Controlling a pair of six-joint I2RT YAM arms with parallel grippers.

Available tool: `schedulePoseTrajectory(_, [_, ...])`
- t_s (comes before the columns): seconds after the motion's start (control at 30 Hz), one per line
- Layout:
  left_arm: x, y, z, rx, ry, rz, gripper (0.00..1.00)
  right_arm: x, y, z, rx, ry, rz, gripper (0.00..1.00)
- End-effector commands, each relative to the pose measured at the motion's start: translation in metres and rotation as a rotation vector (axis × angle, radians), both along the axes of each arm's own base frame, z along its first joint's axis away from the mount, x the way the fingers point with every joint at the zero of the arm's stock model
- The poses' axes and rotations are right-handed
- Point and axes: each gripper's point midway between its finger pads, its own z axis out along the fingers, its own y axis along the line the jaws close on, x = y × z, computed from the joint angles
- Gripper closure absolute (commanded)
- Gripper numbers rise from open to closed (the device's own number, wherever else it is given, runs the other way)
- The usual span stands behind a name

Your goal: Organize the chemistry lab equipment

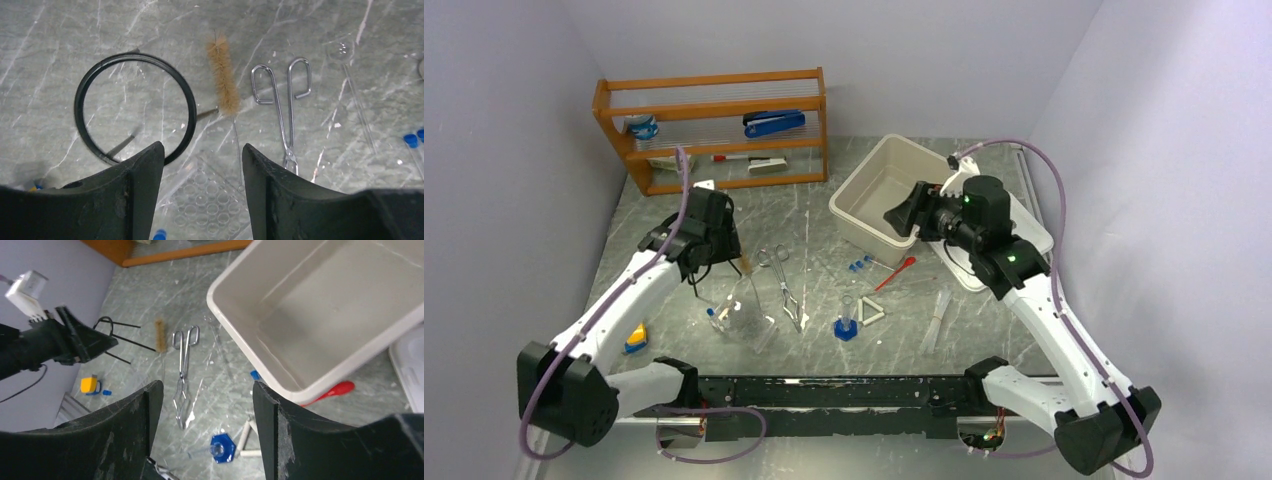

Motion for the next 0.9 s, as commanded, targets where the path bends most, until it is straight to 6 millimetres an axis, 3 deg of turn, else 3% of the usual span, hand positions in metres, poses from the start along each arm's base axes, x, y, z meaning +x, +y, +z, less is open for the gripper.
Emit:
schedulePoseTrajectory(0.0, [0.035, 0.000, 0.003, -0.015, -0.065, 0.035, 0.37, 0.025, 0.006, 0.014, 0.025, -0.086, -0.066, 0.32])
schedulePoseTrajectory(0.17, [0.051, 0.007, 0.000, -0.006, -0.038, 0.048, 0.38, 0.036, 0.023, 0.007, 0.076, -0.090, -0.058, 0.35])
schedulePoseTrajectory(0.27, [0.051, 0.022, -0.005, 0.088, 0.012, 0.067, 0.37, 0.039, 0.032, 0.003, 0.083, -0.071, -0.055, 0.37])
schedulePoseTrajectory(0.4, [0.056, 0.027, -0.015, 0.113, 0.041, 0.065, 0.42, 0.039, 0.039, -0.004, 0.086, -0.043, -0.067, 0.41])
schedulePoseTrajectory(0.63, [0.058, 0.026, -0.030, 0.106, 0.090, 0.026, 0.65, 0.030, 0.039, 0.004, 0.130, -0.070, -0.092, 0.46])
schedulePoseTrajectory(0.77, [0.059, 0.028, -0.022, 0.109, 0.061, 0.021, 0.93, 0.029, 0.038, 0.008, 0.111, -0.073, -0.093, 0.49])
schedulePoseTrajectory(0.87, [0.063, 0.028, -0.005, 0.104, 0.010, 0.028, 0.95, 0.027, 0.035, 0.018, 0.099, -0.102, -0.094, 0.51])
